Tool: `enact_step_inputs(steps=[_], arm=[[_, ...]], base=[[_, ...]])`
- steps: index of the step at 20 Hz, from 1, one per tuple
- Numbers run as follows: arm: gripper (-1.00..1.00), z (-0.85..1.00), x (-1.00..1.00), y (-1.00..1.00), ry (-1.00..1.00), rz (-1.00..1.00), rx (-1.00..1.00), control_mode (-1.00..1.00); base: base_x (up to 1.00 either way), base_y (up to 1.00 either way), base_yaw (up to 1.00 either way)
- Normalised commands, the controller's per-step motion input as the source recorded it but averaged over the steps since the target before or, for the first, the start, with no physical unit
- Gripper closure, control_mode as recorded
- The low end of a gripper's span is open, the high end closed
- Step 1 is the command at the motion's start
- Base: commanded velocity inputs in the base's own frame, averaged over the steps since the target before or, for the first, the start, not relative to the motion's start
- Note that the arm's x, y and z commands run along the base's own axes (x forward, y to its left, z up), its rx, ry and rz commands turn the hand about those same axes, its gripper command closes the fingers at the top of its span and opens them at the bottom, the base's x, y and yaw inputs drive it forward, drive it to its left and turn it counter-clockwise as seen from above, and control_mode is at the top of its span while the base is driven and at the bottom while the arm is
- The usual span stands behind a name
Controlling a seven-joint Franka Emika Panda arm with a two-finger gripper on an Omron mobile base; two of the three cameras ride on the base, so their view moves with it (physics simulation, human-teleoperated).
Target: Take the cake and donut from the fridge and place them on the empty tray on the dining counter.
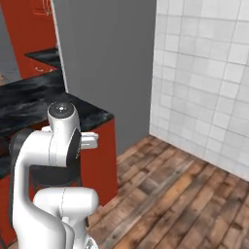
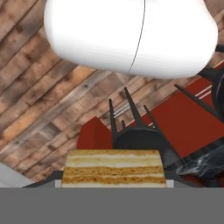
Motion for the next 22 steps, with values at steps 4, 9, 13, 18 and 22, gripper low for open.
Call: enact_step_inputs(steps=[4,9,13,18,22], arm=[[1.00,0.00,0.00,0.00,0.00,0.00,0.00,1.00],[1.00,0.00,0.00,0.00,0.00,0.00,0.00,1.00],[1.00,0.00,0.00,0.00,0.00,0.00,0.00,1.00],[1.00,0.00,0.00,0.00,0.00,0.00,0.00,1.00],[1.00,0.00,0.00,0.00,0.00,0.00,0.00,1.00]], base=[[0.23,-0.39,0.41],[0.17,-0.41,0.40],[0.11,-0.43,0.36],[0.13,-0.35,0.30],[0.14,-0.28,0.26]])
